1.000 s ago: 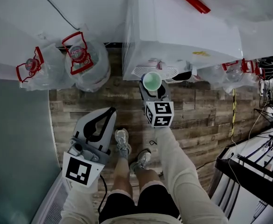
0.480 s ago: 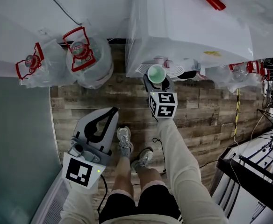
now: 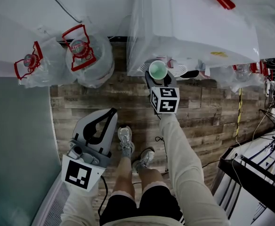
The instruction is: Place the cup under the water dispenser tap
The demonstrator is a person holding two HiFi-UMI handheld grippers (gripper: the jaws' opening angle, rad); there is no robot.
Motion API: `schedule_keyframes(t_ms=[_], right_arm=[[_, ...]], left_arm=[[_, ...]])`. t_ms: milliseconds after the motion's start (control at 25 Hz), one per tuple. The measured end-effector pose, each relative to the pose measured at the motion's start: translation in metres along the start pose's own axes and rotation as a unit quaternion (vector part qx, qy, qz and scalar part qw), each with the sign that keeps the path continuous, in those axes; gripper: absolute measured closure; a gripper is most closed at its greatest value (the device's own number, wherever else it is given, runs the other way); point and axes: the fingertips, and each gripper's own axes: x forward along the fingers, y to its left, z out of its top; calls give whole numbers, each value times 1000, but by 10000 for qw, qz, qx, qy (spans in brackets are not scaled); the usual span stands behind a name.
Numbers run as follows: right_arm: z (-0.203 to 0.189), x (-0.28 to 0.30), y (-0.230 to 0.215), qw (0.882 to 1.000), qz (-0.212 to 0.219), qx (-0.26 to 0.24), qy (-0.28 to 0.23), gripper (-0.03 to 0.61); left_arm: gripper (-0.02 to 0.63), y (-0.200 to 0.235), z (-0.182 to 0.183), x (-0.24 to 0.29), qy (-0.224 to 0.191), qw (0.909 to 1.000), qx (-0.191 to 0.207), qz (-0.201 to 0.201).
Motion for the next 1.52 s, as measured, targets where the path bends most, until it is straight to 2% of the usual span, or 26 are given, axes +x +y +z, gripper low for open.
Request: schedule_keyframes(t_ms=[600, 920, 1200, 1280, 1520], right_arm=[[3, 4, 1, 9997, -94, -168, 163, 282], [2, 0, 7, 9997, 71, -160, 161, 230], [-1, -1, 4, 9995, -42, -260, 186, 235], [2, -1, 2, 9994, -117, -312, 122, 270], [2, 3, -1, 9996, -121, -201, 179, 268]], left_arm=[[607, 1, -3, -3, 36, 10000, -23, 19], [607, -2, -1, -5, -7, 10000, -21, 20], [607, -7, -2, -6, 1, 10000, 1, 5], [607, -8, -3, -7, 9, 10000, 5, 6], [607, -8, -5, -11, 40, 10000, 14, 37]])
